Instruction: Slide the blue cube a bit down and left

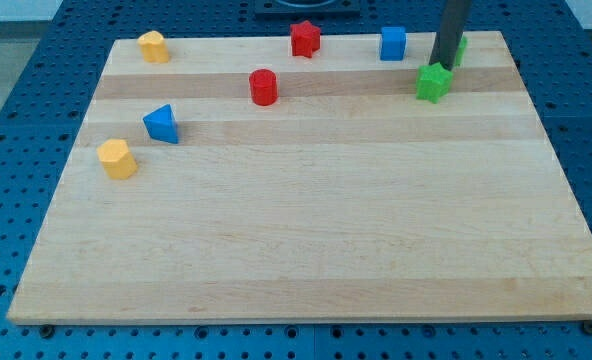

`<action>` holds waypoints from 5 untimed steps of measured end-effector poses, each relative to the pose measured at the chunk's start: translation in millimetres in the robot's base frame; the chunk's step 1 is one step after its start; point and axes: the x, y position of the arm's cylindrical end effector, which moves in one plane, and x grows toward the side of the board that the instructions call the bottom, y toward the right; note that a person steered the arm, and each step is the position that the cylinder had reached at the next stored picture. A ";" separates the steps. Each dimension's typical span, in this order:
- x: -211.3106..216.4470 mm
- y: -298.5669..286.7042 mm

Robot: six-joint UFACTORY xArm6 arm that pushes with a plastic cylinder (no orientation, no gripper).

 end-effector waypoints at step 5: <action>-24.0 -24.8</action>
